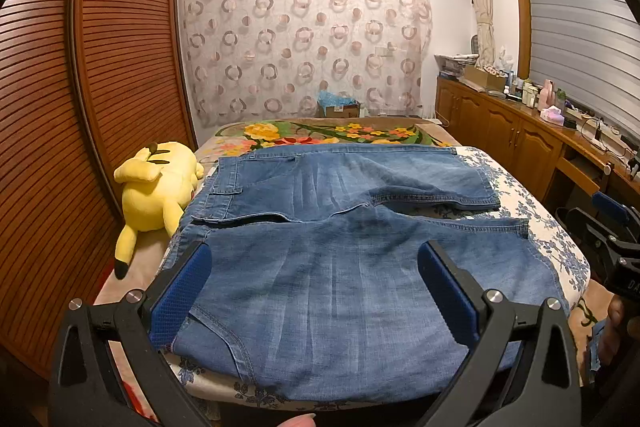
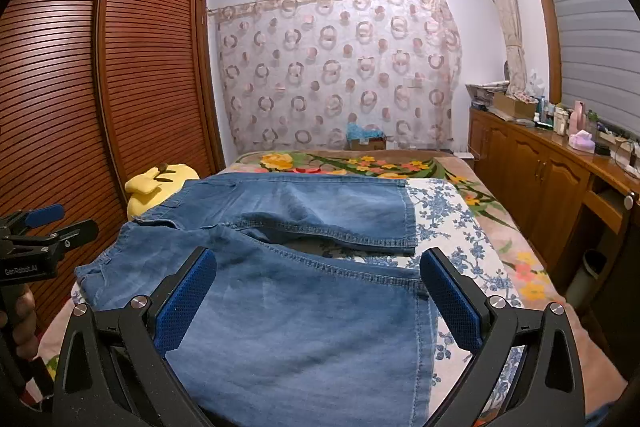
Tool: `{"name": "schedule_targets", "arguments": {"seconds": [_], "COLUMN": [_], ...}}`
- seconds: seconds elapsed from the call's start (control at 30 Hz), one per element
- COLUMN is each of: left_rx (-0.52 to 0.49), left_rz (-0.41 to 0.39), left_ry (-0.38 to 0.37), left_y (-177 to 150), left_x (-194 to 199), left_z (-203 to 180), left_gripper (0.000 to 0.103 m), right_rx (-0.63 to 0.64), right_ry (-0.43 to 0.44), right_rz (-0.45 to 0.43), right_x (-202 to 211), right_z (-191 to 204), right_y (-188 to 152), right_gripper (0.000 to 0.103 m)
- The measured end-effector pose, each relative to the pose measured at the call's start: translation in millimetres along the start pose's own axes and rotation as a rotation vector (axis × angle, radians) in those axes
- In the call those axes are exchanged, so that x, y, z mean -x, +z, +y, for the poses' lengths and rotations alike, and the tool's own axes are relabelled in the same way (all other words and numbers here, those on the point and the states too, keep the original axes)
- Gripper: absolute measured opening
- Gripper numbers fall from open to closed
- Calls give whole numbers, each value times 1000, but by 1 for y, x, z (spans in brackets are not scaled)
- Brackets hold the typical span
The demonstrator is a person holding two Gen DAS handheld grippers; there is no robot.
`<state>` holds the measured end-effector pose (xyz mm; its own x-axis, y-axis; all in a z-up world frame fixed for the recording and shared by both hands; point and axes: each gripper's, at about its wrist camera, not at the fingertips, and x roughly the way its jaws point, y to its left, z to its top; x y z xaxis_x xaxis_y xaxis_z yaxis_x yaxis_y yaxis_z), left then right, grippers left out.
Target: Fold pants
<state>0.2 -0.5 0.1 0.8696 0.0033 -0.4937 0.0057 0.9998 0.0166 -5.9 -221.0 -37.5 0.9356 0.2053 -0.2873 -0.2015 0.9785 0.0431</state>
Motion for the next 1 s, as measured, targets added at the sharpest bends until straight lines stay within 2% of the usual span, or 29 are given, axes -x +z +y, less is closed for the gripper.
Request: {"name": "schedule_targets", "arguments": {"seconds": [1.0], "left_rx": [-1], "left_rz": [2], "left_ry": [1], "left_y": [0], "left_x": [0], "left_z": [0], "left_gripper": [103], "right_rx": [-1], "right_ry": [-4], "right_rz": [-9], "right_x": [0], "right_z": [3], "right_y": [2], "right_gripper": [102]}}
